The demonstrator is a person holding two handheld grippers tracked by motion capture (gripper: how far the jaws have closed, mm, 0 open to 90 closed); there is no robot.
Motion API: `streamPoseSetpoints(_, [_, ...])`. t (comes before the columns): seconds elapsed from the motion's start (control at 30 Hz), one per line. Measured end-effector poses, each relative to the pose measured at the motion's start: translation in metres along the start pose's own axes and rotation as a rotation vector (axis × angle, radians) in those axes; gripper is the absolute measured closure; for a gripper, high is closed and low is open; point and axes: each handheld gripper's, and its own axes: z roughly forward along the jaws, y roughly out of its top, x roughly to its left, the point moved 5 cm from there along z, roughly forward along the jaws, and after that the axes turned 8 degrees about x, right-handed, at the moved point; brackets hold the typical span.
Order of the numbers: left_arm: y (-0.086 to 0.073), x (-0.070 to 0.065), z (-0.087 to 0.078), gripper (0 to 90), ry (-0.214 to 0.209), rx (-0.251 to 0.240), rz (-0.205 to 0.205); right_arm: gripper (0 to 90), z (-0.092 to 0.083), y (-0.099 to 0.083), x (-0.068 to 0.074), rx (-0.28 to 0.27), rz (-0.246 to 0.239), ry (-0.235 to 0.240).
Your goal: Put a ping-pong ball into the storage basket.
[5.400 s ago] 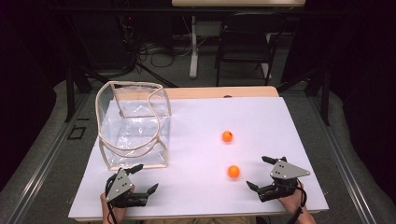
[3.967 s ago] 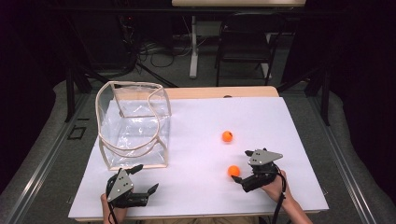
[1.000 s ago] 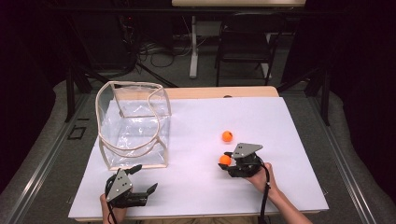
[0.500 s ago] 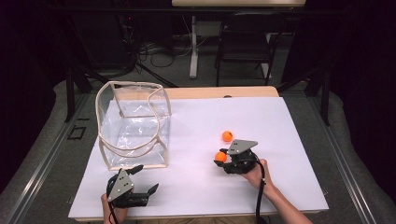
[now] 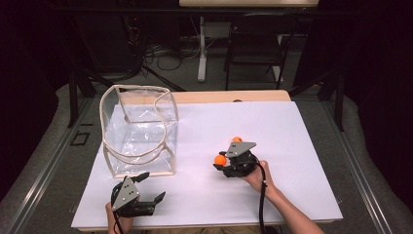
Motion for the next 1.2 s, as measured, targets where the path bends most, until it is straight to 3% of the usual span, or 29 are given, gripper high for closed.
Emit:
streamPoseSetpoints(0.8, [-0.001, 0.000, 0.000, 15.7, -0.006, -0.003, -0.002, 50.6, 0.021, 0.028, -0.001, 0.001, -0.012, 0.025])
streamPoseSetpoints(1.13, [0.000, 0.001, 0.001, 15.8, -0.016, -0.019, -0.014, 50.7, 0.020, 0.038, -0.008, 0.034, -0.009, 0.016])
streamPoseSetpoints(1.2, [0.000, 0.001, -0.001, 15.8, -0.006, -0.015, -0.009, 50.6, 0.019, 0.042, -0.009, 0.052, -0.029, 0.004])
